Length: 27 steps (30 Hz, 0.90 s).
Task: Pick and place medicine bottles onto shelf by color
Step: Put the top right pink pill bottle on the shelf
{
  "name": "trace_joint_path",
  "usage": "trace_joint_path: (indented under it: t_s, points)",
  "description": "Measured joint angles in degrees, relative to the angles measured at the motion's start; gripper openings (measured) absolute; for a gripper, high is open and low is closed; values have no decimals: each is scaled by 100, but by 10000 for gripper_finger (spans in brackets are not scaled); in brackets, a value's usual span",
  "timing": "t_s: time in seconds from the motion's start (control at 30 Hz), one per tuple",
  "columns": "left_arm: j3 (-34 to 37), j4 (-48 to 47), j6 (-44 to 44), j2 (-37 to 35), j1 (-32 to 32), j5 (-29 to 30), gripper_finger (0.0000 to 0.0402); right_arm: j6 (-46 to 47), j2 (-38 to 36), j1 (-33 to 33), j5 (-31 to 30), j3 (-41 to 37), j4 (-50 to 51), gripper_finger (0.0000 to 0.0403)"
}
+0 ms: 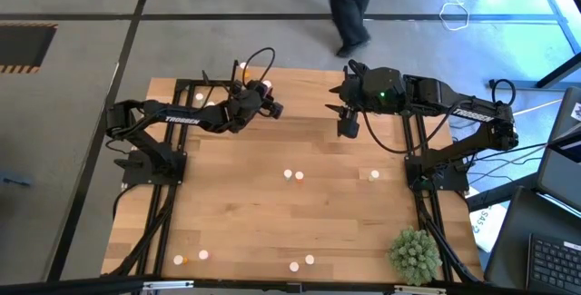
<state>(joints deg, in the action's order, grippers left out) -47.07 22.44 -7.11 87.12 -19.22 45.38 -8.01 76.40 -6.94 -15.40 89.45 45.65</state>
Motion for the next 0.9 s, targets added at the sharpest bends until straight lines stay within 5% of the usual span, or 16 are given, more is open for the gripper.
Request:
trace_joint_path:
  t_s: [0.43,0.9]
  points:
    - [0,-10,15,0,2,-8,135,0,0,0,0,0,2,198]
    - [-2,26,316,-1,0,7,205,1,-2,-1,0,0,1,198]
